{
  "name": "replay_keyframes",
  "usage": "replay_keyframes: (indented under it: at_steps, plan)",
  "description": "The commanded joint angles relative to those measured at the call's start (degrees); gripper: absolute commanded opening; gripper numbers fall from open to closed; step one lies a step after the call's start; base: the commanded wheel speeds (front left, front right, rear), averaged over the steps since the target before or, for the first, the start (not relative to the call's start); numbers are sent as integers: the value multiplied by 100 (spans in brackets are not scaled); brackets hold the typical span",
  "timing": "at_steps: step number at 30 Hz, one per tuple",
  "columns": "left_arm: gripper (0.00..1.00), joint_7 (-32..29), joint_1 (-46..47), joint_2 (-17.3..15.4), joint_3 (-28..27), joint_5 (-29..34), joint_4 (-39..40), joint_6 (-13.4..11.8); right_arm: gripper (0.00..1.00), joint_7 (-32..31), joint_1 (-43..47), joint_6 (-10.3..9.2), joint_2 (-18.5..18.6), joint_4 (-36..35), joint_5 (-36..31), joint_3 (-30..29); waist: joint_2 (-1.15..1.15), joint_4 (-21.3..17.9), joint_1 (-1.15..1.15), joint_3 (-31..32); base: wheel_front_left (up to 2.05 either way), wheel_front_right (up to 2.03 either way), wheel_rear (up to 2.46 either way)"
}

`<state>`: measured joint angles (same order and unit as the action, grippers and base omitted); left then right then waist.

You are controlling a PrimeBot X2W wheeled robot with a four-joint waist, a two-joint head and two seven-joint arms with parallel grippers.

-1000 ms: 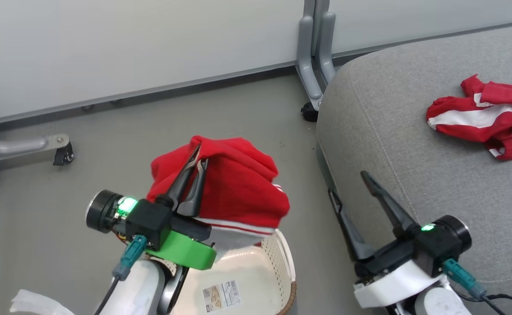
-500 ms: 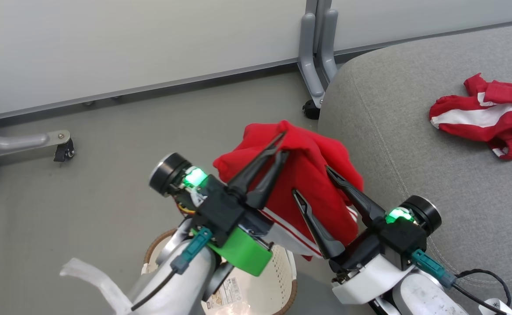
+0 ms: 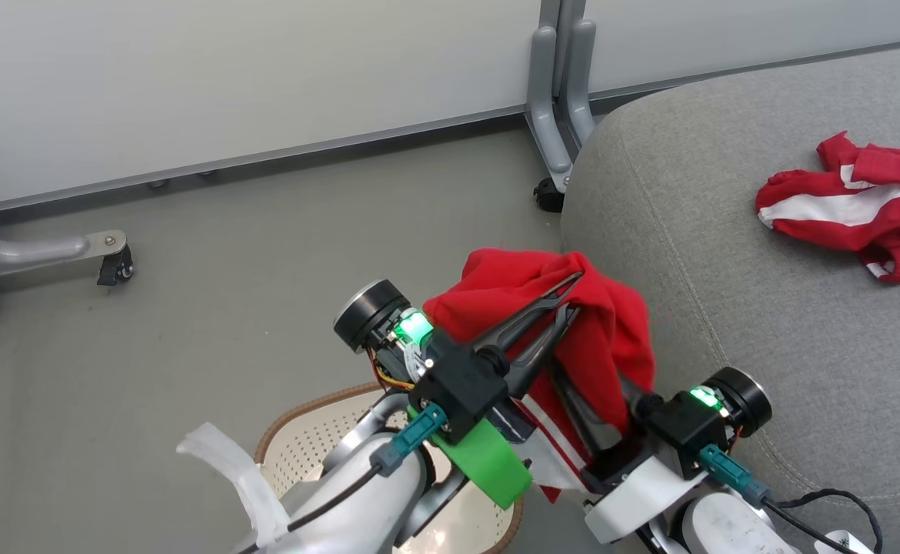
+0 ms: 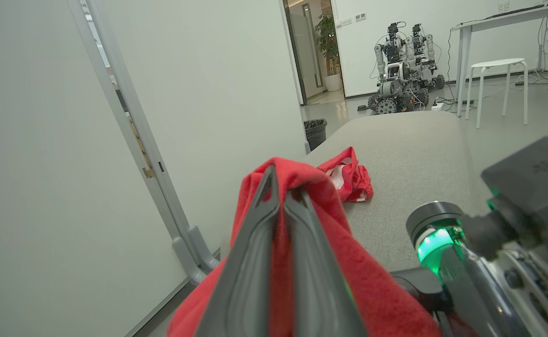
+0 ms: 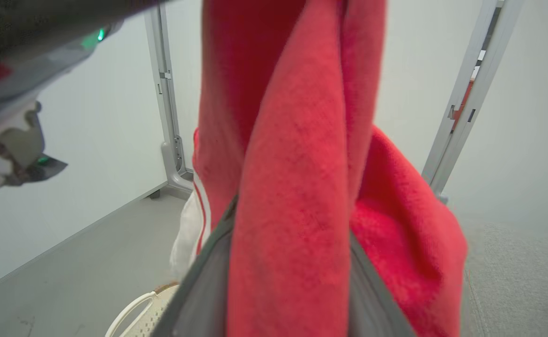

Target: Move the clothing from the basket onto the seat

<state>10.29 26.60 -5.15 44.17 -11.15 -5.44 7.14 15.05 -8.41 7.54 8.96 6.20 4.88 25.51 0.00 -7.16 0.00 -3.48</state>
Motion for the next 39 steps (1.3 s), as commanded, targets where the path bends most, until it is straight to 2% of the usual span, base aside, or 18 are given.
replay_keyframes:
  at_steps: [1,10,11,12,28,39]
  plan:
    - [0,-18,43,-48,-30,-100,-11,25,0,20,83,-10,-11,36,32,-13,0,-2,0,-2,0,0,0]
    - [0,-88,-228,-112,-240,-698,-194,-2,0,19,87,-10,-56,73,82,-254,0,-2,0,-40,0,0,0]
    - [8,-67,-249,-118,-263,-725,-202,-31,0,19,89,-10,-75,60,86,-302,0,0,0,-46,0,0,0]
    - [100,-46,-279,-119,-296,-762,-209,-69,0,19,92,-10,-89,51,99,-341,0,3,0,-55,0,0,0]
    - [100,66,-643,-419,-424,-891,-173,-253,0,19,173,-10,-166,12,162,-721,0,-9,0,-99,0,0,0]
    - [100,113,-675,-452,-411,-893,-163,-363,0,19,160,-10,-167,-19,202,-770,0,-18,0,-153,0,0,0]
